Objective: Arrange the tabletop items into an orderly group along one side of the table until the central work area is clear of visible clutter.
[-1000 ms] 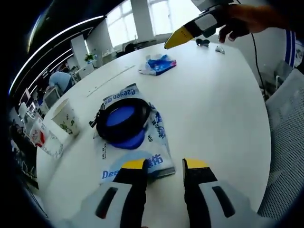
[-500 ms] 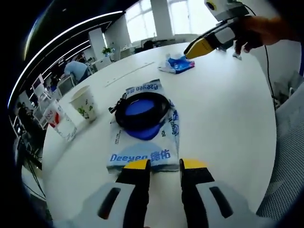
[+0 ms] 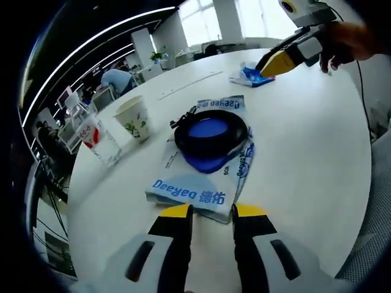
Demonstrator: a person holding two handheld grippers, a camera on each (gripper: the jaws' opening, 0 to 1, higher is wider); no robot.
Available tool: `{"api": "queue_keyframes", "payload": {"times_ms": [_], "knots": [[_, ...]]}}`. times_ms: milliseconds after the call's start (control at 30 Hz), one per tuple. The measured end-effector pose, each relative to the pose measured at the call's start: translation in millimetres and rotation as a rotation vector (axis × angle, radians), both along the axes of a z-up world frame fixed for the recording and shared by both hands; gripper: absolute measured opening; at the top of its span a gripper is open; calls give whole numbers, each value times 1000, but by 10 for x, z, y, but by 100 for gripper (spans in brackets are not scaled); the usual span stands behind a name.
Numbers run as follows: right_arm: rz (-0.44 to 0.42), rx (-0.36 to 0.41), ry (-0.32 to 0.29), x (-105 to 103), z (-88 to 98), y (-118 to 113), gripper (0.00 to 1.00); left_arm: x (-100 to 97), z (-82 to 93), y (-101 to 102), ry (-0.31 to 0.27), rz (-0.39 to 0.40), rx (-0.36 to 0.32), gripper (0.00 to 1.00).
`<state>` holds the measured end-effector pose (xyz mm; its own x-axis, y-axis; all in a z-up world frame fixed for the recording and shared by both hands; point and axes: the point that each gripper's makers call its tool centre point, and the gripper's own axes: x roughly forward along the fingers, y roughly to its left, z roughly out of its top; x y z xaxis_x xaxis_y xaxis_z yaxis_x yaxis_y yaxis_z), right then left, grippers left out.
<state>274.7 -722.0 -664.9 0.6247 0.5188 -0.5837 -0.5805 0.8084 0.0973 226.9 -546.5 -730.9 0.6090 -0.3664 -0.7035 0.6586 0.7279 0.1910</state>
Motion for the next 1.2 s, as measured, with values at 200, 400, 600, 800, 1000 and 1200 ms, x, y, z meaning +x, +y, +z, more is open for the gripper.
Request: {"api": "queue_keyframes", "payload": {"times_ms": [200,400,600,800,1000,1200], "knots": [[6,13,8,108,-57,13,33,-30,19,13,-3,41,-62,24],[14,18,14,154,-119,36,32,4,112,-51,-28,83,-131,29],[21,21,21,228,-186,52,32,94,196,-14,-69,147,-159,33],[22,21,22,299,-216,61,31,159,215,109,-84,234,-179,34],[24,8,13,402,-242,65,29,153,100,201,-40,309,-192,32],[32,4,17,461,-274,98,27,127,40,177,-9,326,-191,28]]}}
